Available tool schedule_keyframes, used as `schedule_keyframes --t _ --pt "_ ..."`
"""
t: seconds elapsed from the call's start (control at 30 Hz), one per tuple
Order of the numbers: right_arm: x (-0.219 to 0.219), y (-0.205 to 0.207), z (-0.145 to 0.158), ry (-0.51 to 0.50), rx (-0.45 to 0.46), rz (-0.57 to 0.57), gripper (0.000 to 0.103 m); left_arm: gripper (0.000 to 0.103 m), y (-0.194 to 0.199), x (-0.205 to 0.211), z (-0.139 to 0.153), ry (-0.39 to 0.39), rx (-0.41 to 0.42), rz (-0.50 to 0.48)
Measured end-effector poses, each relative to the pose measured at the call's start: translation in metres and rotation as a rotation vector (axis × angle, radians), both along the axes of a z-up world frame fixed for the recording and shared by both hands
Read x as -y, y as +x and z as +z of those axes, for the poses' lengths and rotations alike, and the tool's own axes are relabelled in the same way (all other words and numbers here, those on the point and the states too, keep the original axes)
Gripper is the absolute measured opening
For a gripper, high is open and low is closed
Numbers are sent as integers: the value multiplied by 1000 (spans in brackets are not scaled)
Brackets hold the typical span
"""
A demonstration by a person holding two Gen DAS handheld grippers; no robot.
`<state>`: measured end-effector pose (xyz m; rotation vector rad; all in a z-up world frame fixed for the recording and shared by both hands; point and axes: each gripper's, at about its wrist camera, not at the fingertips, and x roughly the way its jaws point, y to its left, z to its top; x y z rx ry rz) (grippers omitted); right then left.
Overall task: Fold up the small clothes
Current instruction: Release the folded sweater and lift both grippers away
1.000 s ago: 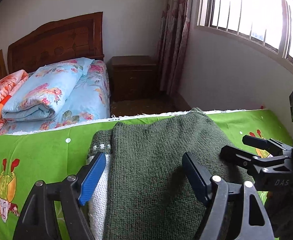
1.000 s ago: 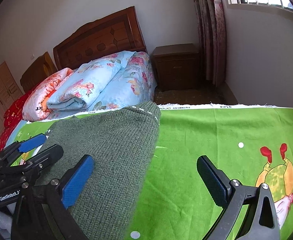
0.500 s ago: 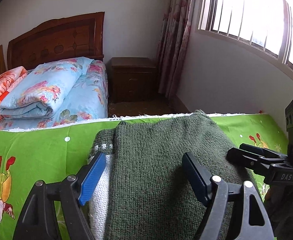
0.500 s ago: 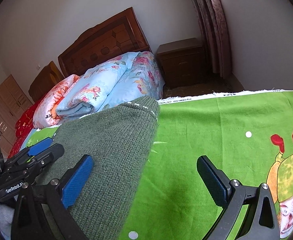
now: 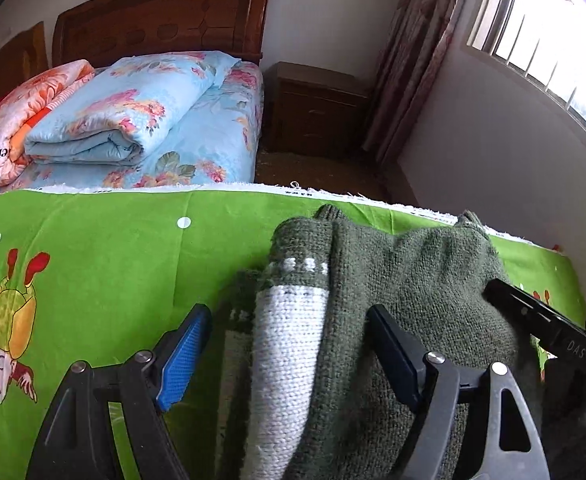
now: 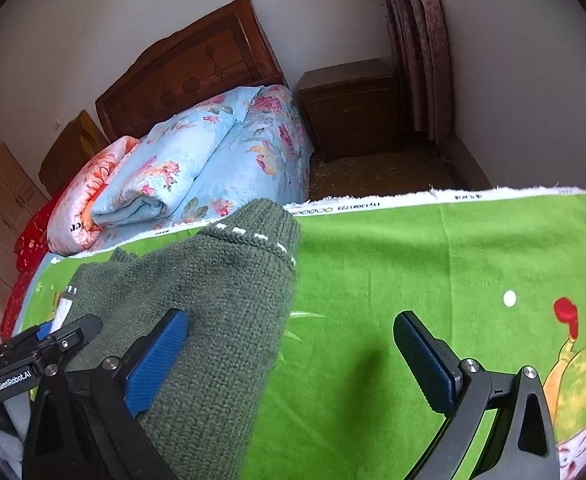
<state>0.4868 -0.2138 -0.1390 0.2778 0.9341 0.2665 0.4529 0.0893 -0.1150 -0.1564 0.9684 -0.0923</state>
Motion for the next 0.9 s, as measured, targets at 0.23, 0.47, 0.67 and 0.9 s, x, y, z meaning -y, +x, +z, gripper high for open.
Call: schedule_keyframes --t 0.23,0.47,0.67,0.9 --pt "26 -42 43 36 86 -68 103 80 -16 -22 9 -90 91 75" --pt "-4 -127 62 60 150 70 103 80 -55 -27 37 -73 184 99" --pt "-6 -161 21 -16 36 61 103 80 -89 -46 33 -19 179 147" --pt "13 -204 58 -7 74 20 103 80 -169 -58 101 90 411 222"
